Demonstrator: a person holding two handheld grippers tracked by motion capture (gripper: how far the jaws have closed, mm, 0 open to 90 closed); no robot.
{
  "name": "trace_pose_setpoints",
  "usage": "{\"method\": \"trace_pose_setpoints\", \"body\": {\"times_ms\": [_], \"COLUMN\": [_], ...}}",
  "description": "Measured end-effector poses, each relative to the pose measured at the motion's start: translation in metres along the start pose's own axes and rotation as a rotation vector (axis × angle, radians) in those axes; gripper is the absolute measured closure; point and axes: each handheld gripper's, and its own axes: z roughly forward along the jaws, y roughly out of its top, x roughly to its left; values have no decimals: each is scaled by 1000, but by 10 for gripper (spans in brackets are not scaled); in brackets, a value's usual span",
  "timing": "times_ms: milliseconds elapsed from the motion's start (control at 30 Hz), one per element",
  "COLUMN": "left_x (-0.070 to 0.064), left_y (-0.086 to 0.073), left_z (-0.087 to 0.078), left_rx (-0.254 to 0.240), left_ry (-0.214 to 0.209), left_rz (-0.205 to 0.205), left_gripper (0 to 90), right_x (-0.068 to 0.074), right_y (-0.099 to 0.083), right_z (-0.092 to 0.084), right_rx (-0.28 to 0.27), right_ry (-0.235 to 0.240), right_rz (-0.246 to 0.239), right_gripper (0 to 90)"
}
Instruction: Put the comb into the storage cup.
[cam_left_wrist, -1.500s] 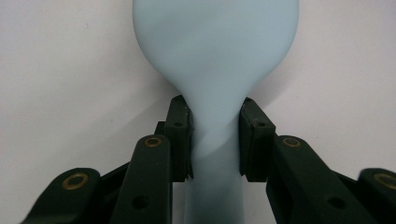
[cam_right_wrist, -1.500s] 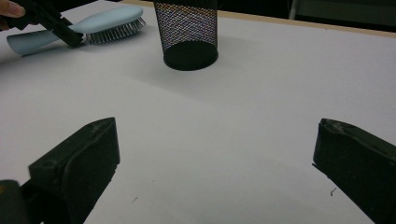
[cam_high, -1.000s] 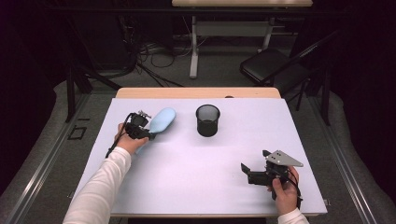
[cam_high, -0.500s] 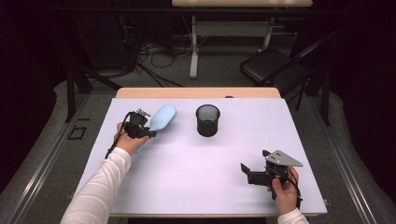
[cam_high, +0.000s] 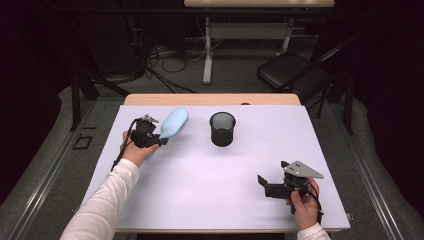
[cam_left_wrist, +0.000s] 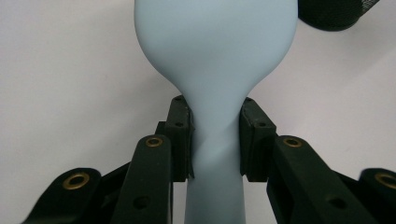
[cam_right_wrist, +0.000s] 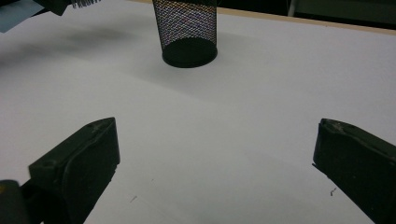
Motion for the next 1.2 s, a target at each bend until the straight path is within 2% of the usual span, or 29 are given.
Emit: {"method": "trace_pose_setpoints", "body": {"times_ms": [233, 600, 833, 1033, 1200], "left_x": [-8, -20, -28, -35, -43], "left_y": [1, 2, 1, 0, 2], "left_z": [-7, -16, -20, -24, -28], "left_rx": [-37, -65, -87, -119, -134], "left_ry": [-29, -30, -31, -53, -54], "left_rz": [-5, 19, 23, 10, 22], "left_gripper": [694, 693, 694, 694, 694], "right_x": [0, 0, 0, 0, 0], "right_y": [0, 0, 0, 0, 0], "right_z": [0, 0, 0, 0, 1], "right_rx": [3, 3, 3, 6, 6], "right_ry": [0, 0, -1, 0, 1], "right_rz": [4, 2, 0, -1, 1], "right_gripper": [1, 1, 1, 1, 1]}}
